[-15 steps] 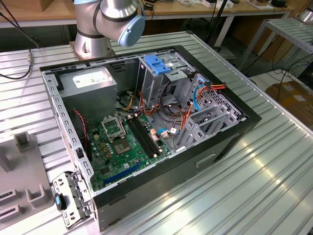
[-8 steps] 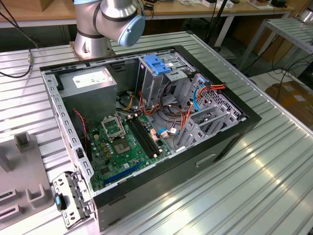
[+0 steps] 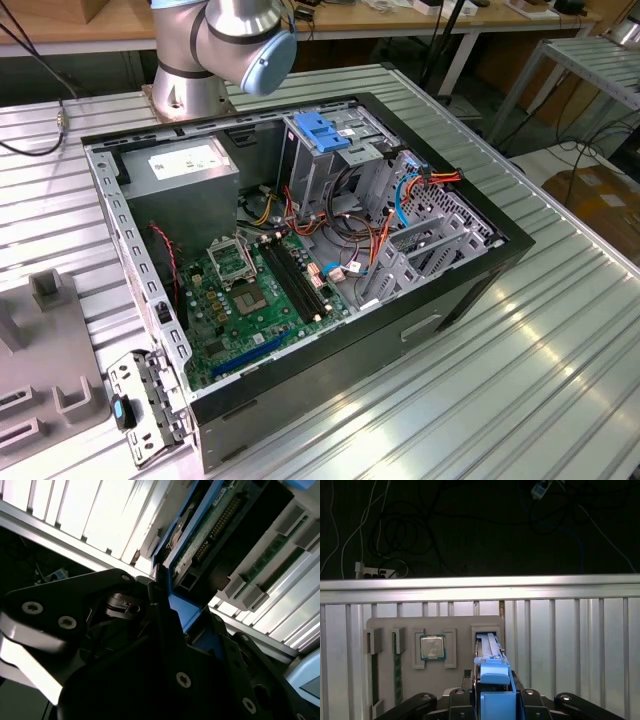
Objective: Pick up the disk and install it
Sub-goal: 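Pick up the disk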
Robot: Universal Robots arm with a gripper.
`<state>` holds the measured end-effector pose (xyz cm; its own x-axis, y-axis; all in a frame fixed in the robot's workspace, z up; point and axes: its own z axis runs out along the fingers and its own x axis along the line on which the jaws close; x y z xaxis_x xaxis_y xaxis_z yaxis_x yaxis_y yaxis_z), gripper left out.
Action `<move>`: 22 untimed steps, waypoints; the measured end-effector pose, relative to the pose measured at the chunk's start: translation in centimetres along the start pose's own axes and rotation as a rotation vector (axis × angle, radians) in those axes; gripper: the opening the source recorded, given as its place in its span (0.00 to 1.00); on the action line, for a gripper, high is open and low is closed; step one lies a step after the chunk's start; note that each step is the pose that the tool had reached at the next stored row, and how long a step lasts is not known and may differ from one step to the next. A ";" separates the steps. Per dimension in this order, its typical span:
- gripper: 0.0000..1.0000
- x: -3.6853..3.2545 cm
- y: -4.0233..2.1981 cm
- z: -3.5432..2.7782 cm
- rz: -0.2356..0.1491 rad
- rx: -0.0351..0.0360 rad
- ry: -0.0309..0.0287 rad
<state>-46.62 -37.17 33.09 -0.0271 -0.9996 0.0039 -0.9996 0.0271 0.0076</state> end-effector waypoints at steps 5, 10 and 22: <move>0.37 0.00 0.00 -0.67 0.000 0.0001 -0.0001; 0.37 0.01 0.01 -1.53 0.000 0.0001 -0.0001; 0.37 0.01 0.03 -3.55 0.000 0.0000 0.0000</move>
<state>-46.62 -37.17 36.64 -0.0271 -0.9996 0.0039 -0.9996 0.0271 0.0076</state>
